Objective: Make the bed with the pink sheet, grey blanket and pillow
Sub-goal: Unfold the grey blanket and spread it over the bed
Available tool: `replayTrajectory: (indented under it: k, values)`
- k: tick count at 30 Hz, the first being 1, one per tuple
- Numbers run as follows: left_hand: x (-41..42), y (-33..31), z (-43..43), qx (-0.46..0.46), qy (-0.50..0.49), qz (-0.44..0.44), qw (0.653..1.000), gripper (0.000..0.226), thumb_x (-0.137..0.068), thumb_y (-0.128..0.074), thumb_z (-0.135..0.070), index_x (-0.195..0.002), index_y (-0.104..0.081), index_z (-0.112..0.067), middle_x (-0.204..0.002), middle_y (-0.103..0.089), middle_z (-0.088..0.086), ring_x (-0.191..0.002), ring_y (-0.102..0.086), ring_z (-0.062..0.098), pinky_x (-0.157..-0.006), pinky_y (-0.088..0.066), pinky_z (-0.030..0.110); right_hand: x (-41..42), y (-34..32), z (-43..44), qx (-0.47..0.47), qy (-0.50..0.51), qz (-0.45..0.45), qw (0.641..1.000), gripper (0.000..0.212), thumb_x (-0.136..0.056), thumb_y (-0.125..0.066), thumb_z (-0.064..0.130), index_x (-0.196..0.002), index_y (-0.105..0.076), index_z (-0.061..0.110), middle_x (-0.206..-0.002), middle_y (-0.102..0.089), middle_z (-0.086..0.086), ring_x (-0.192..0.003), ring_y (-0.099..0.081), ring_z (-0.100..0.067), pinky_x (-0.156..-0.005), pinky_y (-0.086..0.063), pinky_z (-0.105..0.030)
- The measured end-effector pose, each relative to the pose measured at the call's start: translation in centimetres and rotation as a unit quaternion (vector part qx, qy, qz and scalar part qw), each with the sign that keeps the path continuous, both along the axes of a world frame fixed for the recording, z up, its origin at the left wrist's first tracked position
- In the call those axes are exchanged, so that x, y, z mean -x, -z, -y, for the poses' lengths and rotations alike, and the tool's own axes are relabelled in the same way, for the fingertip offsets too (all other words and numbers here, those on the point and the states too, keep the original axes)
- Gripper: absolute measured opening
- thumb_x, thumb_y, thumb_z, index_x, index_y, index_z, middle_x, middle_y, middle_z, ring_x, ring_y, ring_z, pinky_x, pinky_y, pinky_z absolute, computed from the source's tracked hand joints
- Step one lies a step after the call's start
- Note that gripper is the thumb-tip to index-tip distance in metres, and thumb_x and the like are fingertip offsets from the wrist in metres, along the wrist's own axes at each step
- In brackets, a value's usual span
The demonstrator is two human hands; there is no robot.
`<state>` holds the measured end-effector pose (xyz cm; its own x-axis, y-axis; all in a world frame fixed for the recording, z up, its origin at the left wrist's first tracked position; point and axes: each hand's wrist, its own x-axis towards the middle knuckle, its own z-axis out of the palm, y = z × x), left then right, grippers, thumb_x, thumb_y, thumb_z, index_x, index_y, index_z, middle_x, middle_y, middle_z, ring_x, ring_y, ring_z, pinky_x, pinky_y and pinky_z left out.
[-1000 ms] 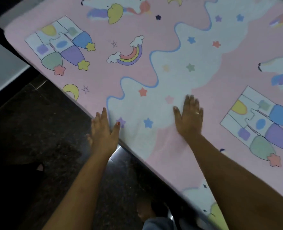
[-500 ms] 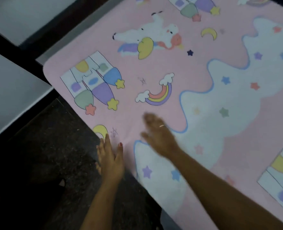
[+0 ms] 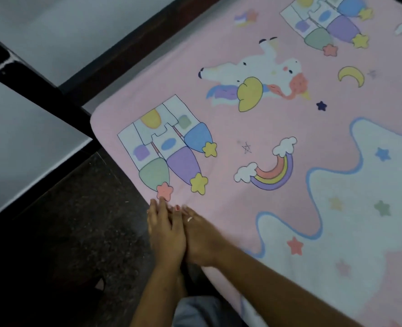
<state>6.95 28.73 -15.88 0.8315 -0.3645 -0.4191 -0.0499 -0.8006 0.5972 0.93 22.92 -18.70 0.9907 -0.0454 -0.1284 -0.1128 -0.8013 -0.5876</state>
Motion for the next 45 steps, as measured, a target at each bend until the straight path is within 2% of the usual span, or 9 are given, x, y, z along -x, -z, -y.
replayTrajectory:
  k: [4,9,19,24,30,34,38,42,45]
  values:
    - [-5.3,0.2,1.8,0.009,0.052,-0.004,0.999,0.063,-0.098,-0.036,-0.042,-0.151,-0.010,-0.021,-0.159,0.004,-0.003,-0.146,0.006,0.024,-0.116,-0.002,0.036,-2.7,0.5,8.5,-0.032,0.235,0.030,0.971,0.062,-0.091,-0.032,0.039,-0.140,-0.042,0.002,-0.147,-0.041,-0.014,-0.139,-0.035,-0.028,-0.115,-0.016,-0.025]
    - [-13.0,1.0,2.1,-0.092,0.160,0.078,0.980,0.067,-0.098,-0.031,-0.045,-0.152,0.000,-0.018,-0.159,0.009,-0.001,-0.145,0.012,0.026,-0.114,-0.016,0.046,-9.6,3.3,13.0,0.122,0.416,-0.089,0.897,0.077,-0.089,-0.015,0.055,-0.148,-0.028,0.006,-0.154,-0.029,-0.014,-0.142,-0.026,-0.031,-0.113,-0.020,-0.048]
    - [-23.5,0.7,1.4,-0.014,0.178,0.071,0.981,0.065,-0.095,-0.040,-0.009,-0.151,-0.008,-0.014,-0.160,0.001,-0.001,-0.146,0.003,0.019,-0.116,-0.007,0.037,-23.1,0.7,5.4,0.059,0.142,0.037,0.987,0.056,-0.096,-0.026,0.038,-0.145,-0.037,0.014,-0.152,-0.036,-0.003,-0.142,-0.027,-0.024,-0.116,-0.013,-0.039]
    - [-26.9,0.5,2.5,0.020,0.186,0.074,0.980,0.066,-0.094,-0.049,-0.008,-0.150,-0.013,-0.004,-0.159,-0.005,0.008,-0.145,-0.007,0.025,-0.115,-0.007,0.029,-25.4,1.0,11.6,0.116,0.286,0.004,0.951,0.068,-0.095,-0.023,0.048,-0.148,-0.027,0.006,-0.155,-0.028,-0.011,-0.143,-0.024,-0.030,-0.116,-0.021,-0.046]
    - [-29.3,0.6,3.6,-0.028,0.220,0.098,0.970,0.064,-0.094,-0.043,-0.009,-0.151,-0.012,-0.009,-0.159,-0.006,0.006,-0.144,-0.010,0.029,-0.116,-0.014,0.039,-28.6,0.6,7.7,0.132,0.205,-0.069,0.967,0.063,-0.099,-0.030,0.045,-0.153,-0.003,0.024,-0.161,0.001,0.004,-0.147,0.005,-0.024,-0.118,0.001,-0.048]
    - [-29.5,0.0,3.4,-0.035,0.195,0.121,0.973,0.062,-0.093,-0.044,-0.007,-0.149,-0.018,-0.005,-0.158,-0.012,0.012,-0.142,-0.015,0.033,-0.115,-0.015,0.039,-28.9,-0.7,7.5,-0.047,0.161,0.017,0.986,0.055,-0.100,-0.040,0.027,-0.151,-0.020,0.020,-0.158,-0.020,0.002,-0.147,-0.010,-0.017,-0.118,-0.003,-0.036]
    - [-29.6,-0.9,4.5,-0.006,0.289,0.132,0.948,0.066,-0.089,-0.052,-0.003,-0.148,-0.023,-0.002,-0.155,-0.020,0.014,-0.141,-0.018,0.029,-0.115,-0.015,0.035,-25.1,-1.7,12.2,-0.098,0.311,0.075,0.942,0.054,-0.098,-0.042,0.031,-0.147,-0.030,0.010,-0.154,-0.030,-0.008,-0.145,-0.020,-0.023,-0.115,-0.008,-0.025]
    - [-30.2,-0.9,7.7,0.010,0.326,0.132,0.936,0.065,-0.094,-0.051,-0.015,-0.150,-0.019,-0.010,-0.157,-0.017,0.007,-0.144,-0.013,0.022,-0.115,-0.012,0.032,-16.9,1.4,20.4,0.104,0.533,-0.059,0.838,0.074,-0.091,-0.009,0.051,-0.151,-0.016,0.007,-0.158,-0.017,-0.012,-0.145,-0.017,-0.029,-0.115,-0.015,-0.043]
    - [-31.9,0.2,10.7,-0.038,0.314,0.114,0.942,0.069,-0.093,-0.045,-0.038,-0.150,-0.016,-0.013,-0.158,-0.014,0.010,-0.144,-0.014,0.026,-0.117,-0.012,0.037,-13.1,3.0,23.5,0.123,0.621,-0.179,0.753,0.068,-0.098,-0.020,0.052,-0.153,-0.005,0.014,-0.160,-0.004,-0.006,-0.147,-0.005,-0.027,-0.116,-0.009,-0.050]
